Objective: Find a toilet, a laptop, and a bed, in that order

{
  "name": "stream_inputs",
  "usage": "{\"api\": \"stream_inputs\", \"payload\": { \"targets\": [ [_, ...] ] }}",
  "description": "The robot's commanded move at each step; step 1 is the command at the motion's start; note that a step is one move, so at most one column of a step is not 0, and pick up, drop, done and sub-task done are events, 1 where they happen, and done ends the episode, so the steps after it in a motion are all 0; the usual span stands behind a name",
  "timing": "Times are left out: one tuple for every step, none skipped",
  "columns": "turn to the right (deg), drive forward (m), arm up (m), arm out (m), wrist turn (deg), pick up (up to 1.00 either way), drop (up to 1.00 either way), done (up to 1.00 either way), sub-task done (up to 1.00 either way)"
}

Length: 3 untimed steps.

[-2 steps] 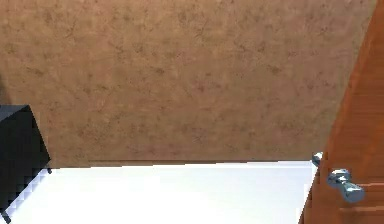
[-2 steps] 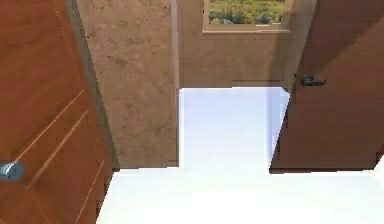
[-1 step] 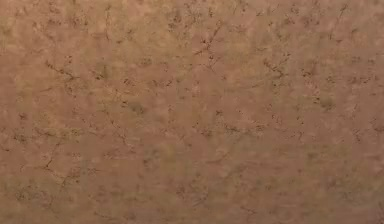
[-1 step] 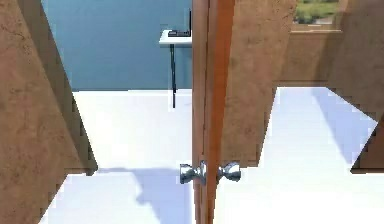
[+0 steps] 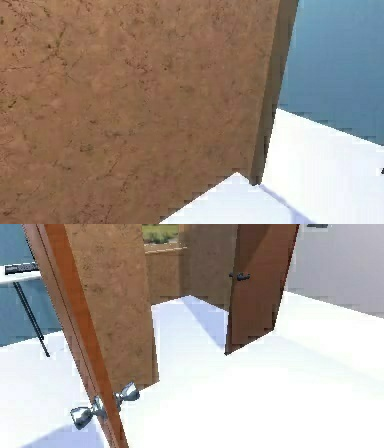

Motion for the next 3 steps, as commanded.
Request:
{"api": "stream_inputs", "payload": {
  "targets": [
    [0.0,0.6,0.0,0.0,0.0,0.0,0.0,0.0,0.0],
    [36.0,0.0,0.0,0.0,0.0,0.0,0.0,0.0,0.0],
    [0.0,0.05,0.0,0.0,0.0,0.0,0.0,0.0,0.0]
  ]
}}
